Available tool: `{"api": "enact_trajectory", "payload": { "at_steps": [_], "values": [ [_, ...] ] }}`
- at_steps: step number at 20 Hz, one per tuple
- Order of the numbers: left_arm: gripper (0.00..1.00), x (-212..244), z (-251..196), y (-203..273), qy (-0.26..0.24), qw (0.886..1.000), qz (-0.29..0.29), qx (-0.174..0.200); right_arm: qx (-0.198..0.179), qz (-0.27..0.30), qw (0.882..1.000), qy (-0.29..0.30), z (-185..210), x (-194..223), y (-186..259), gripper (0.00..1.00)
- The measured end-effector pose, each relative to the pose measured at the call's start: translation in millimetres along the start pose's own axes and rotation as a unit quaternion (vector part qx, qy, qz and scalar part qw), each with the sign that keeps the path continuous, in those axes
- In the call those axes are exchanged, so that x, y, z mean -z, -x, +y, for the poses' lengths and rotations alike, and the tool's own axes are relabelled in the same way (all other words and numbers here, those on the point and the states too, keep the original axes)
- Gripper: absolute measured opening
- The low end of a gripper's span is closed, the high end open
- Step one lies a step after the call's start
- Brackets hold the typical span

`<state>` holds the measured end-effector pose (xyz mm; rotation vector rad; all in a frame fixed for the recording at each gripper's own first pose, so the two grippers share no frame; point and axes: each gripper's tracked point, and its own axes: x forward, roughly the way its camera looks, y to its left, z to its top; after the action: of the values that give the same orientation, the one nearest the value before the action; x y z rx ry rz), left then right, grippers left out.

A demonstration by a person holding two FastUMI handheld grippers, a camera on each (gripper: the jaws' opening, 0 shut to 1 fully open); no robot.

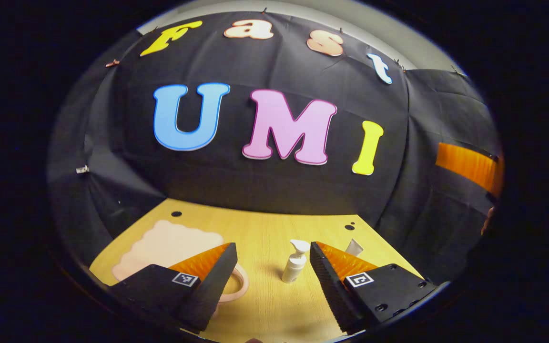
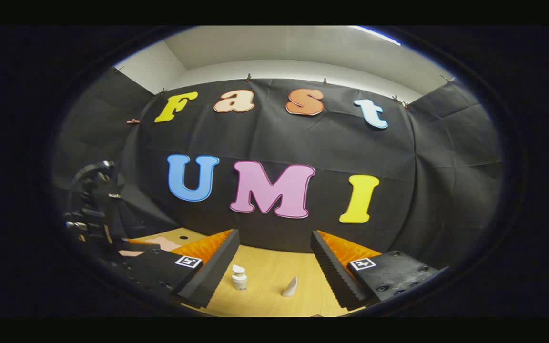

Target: First open the suitcase, pack the skin care products into it, and then close the suitcase.

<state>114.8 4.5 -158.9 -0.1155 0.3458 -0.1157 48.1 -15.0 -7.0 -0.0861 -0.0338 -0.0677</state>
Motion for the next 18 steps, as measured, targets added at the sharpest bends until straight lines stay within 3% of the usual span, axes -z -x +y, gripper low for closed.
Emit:
{"api": "enact_trajectory", "payload": {
  "at_steps": [4, 10, 14, 18],
  "values": [
    [0.97, 65, 27, -47, 0.058, 0.993, 0.102, -0.019, 0.019, 0.018, 1.0, 0.01, -10, 15, 3, 0.94],
    [0.96, 123, 53, -94, 0.045, 0.978, 0.199, -0.034, 0.056, 0.047, 0.997, 0.025, -28, 36, -1, 0.94],
    [0.85, 143, 48, -116, 0.047, 0.97, 0.24, -0.015, 0.076, 0.062, 0.995, 0.026, -40, 47, -7, 0.96],
    [0.84, 151, 49, -130, 0.049, 0.966, 0.255, -0.011, 0.083, 0.069, 0.994, 0.026, -41, 53, -13, 0.96]
  ]
}}
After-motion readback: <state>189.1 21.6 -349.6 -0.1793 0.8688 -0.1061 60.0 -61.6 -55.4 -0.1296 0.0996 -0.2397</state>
